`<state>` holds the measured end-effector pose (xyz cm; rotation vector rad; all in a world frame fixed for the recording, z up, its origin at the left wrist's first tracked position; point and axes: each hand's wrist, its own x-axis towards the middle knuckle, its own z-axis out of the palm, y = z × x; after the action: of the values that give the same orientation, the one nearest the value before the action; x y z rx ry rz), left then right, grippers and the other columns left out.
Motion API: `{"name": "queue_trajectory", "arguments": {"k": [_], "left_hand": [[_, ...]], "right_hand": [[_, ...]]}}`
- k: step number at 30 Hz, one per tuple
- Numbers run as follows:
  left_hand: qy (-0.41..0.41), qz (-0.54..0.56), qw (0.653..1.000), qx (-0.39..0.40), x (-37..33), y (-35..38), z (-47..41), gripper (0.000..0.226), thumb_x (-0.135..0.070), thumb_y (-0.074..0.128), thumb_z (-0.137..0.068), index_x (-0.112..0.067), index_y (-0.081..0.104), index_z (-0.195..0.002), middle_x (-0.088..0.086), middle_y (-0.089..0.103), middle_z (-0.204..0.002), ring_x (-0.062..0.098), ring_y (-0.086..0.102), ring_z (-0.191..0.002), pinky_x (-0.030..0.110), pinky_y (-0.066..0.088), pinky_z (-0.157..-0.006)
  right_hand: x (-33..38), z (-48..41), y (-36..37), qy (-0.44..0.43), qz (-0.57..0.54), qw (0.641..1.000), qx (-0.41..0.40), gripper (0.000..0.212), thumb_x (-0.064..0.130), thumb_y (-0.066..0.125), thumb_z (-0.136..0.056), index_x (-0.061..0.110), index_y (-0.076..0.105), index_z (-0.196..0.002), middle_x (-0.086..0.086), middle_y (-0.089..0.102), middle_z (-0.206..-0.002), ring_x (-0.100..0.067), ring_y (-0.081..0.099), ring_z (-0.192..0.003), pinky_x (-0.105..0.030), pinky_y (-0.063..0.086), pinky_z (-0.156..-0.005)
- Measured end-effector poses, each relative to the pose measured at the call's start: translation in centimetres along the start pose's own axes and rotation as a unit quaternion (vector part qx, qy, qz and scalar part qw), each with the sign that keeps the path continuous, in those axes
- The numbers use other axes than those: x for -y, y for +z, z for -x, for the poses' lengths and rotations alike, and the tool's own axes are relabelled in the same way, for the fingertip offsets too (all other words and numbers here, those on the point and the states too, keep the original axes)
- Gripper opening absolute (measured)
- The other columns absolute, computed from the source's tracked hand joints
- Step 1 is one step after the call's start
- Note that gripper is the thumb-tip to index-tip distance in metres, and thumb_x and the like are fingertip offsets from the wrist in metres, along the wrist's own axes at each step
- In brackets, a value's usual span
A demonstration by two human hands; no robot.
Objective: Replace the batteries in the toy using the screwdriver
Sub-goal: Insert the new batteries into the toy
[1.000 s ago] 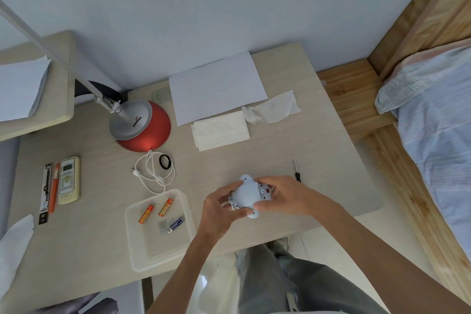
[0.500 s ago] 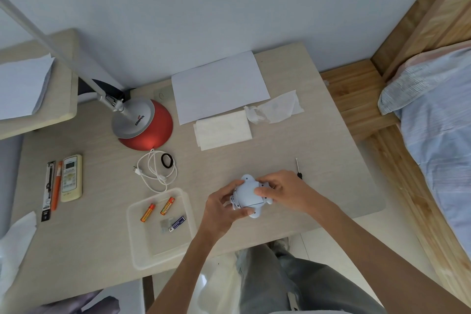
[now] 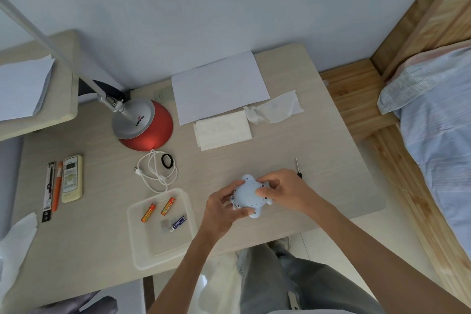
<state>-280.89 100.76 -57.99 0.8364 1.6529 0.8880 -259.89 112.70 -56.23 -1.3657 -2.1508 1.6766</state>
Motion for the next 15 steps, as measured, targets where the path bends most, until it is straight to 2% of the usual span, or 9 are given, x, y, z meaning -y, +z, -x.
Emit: {"name": "queue_trajectory", "arguments": {"k": [2, 5, 7, 8, 10, 12, 15], "left_hand": [[0.003, -0.005, 1.000, 0.001, 0.1, -0.1, 0.0, 0.073, -0.018, 0.104, -0.062, -0.025, 0.075, -0.128, -0.009, 0.076, -0.122, 0.017, 0.072, -0.112, 0.034, 0.064, -0.090], [0.007, -0.003, 1.000, 0.004, 0.1, -0.1, -0.1, 0.073, -0.016, 0.105, -0.058, -0.026, 0.077, -0.125, -0.004, 0.078, -0.118, 0.019, 0.074, -0.107, 0.029, 0.062, -0.087], [0.007, -0.006, 1.000, 0.005, 0.1, -0.1, -0.3, 0.073, -0.016, 0.106, -0.057, -0.026, 0.077, -0.124, -0.004, 0.079, -0.116, 0.020, 0.074, -0.105, 0.028, 0.062, -0.085], [0.007, -0.009, 1.000, 0.003, 0.1, -0.1, -0.3, 0.073, -0.017, 0.106, -0.057, -0.026, 0.078, -0.124, -0.004, 0.079, -0.116, 0.021, 0.074, -0.105, 0.030, 0.063, -0.086], [0.005, -0.010, 1.000, 0.000, 0.2, 0.0, -0.3, 0.073, -0.019, 0.107, -0.056, -0.028, 0.078, -0.123, -0.005, 0.078, -0.117, 0.020, 0.074, -0.106, 0.034, 0.064, -0.089], [0.005, -0.013, 1.000, -0.001, 0.3, 0.1, -0.2, 0.074, -0.021, 0.107, -0.055, -0.031, 0.078, -0.122, -0.006, 0.078, -0.117, 0.019, 0.074, -0.106, 0.036, 0.064, -0.091], [0.003, -0.018, 1.000, -0.007, 0.4, 0.2, -0.1, 0.075, -0.027, 0.107, -0.054, -0.032, 0.078, -0.123, -0.006, 0.078, -0.118, 0.020, 0.074, -0.107, 0.039, 0.064, -0.092]], "right_hand": [[0.2, 0.2, 0.2, 0.003, -0.001, 1.000, -0.005, 0.024, 0.038, 0.076, -0.091, 0.025, 0.082, -0.110, 0.003, 0.076, -0.070, -0.019, 0.073, -0.070, -0.042, 0.060, -0.069], [0.4, 1.2, 0.2, 0.014, -0.010, 1.000, -0.014, 0.033, 0.041, 0.076, -0.092, 0.026, 0.079, -0.121, 0.006, 0.080, -0.087, -0.011, 0.076, -0.083, -0.043, 0.064, -0.080], [0.3, 2.0, 0.1, 0.008, -0.007, 0.999, -0.034, 0.029, 0.041, 0.075, -0.093, 0.025, 0.079, -0.117, 0.004, 0.080, -0.091, -0.010, 0.075, -0.083, -0.044, 0.062, -0.082], [-0.1, 2.4, 0.0, 0.014, -0.006, 0.998, -0.069, 0.024, 0.041, 0.074, -0.094, 0.026, 0.079, -0.113, 0.005, 0.080, -0.089, -0.008, 0.073, -0.080, -0.043, 0.062, -0.082], [-0.9, 3.4, -0.3, 0.059, 0.025, 0.981, -0.184, 0.028, 0.041, 0.073, -0.095, 0.029, 0.076, -0.120, 0.010, 0.077, -0.091, -0.004, 0.069, -0.079, -0.036, 0.060, -0.081], [-1.9, 4.3, -0.8, 0.117, 0.110, 0.947, -0.277, 0.027, 0.043, 0.069, -0.096, 0.027, 0.071, -0.118, 0.010, 0.070, -0.095, -0.012, 0.067, -0.084, -0.036, 0.056, -0.077], [-2.7, 4.9, -1.0, 0.191, 0.211, 0.918, -0.277, 0.030, 0.048, 0.063, -0.096, 0.021, 0.059, -0.108, 0.003, 0.058, -0.102, -0.023, 0.064, -0.088, -0.040, 0.055, -0.074]]}}
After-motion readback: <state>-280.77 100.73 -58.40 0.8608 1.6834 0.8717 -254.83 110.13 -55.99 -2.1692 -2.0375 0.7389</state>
